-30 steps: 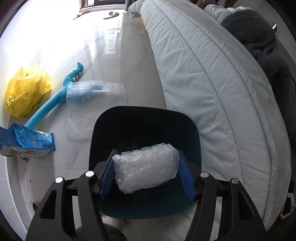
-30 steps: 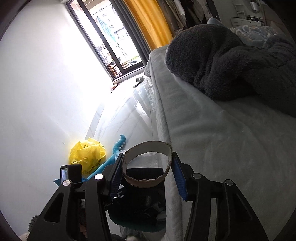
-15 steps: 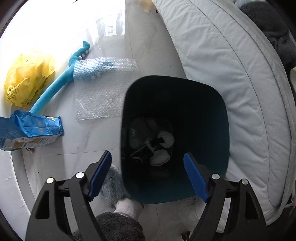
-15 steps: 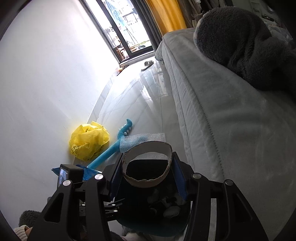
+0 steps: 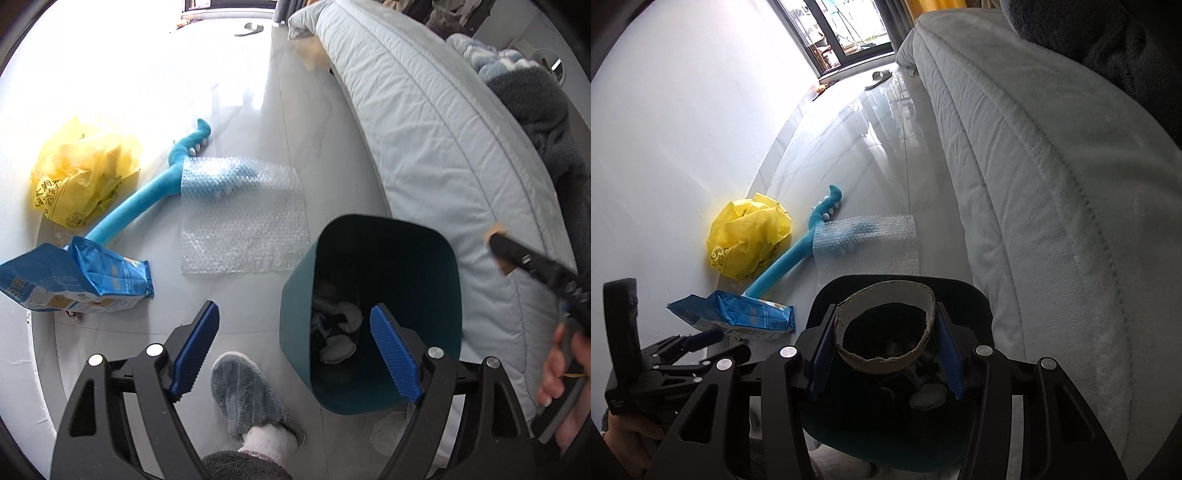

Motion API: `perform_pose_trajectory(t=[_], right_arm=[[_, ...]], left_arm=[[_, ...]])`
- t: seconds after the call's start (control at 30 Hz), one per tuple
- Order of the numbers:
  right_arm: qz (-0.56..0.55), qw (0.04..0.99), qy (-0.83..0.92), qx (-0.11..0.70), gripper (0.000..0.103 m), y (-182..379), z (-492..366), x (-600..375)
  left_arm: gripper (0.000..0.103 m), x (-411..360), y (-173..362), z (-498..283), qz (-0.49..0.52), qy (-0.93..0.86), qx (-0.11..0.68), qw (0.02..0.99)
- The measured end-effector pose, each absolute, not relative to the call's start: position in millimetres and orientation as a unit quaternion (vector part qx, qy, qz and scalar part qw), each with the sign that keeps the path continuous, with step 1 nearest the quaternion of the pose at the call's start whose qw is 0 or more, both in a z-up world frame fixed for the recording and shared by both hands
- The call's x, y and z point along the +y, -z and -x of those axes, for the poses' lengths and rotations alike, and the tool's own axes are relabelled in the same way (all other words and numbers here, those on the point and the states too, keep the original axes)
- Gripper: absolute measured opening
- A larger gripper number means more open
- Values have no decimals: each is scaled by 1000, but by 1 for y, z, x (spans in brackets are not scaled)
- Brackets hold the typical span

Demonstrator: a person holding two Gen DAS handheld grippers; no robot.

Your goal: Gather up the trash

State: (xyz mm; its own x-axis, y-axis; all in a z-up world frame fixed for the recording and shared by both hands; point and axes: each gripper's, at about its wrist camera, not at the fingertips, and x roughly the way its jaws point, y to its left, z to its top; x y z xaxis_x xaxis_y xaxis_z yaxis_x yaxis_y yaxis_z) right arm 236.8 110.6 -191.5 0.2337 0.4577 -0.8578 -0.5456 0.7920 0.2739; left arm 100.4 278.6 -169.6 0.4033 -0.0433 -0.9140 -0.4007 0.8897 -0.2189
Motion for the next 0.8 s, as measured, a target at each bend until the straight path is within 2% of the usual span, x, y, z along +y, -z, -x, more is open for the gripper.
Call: perform_pose_trajectory(t=[0.27, 0.4, 0.5, 0.57, 0.8], right_arm=[[66, 765, -314, 558, 52, 217, -236, 124], [76, 754, -311, 573, 52, 227, -234, 128], [83, 752, -307, 577, 59, 230, -232, 127], [86, 752, -303, 578, 67, 230, -231, 124], [86, 772, -305, 551, 71, 201, -213, 105]], left_arm=[[90, 286, 133, -95, 199, -113, 471, 852], [94, 280, 113, -91, 160, -123, 433, 879], [94, 272, 98, -89, 141, -116, 411, 893], [95, 264, 83, -84, 125, -111, 390, 905], [97, 235, 44, -54, 106, -98, 319, 937]])
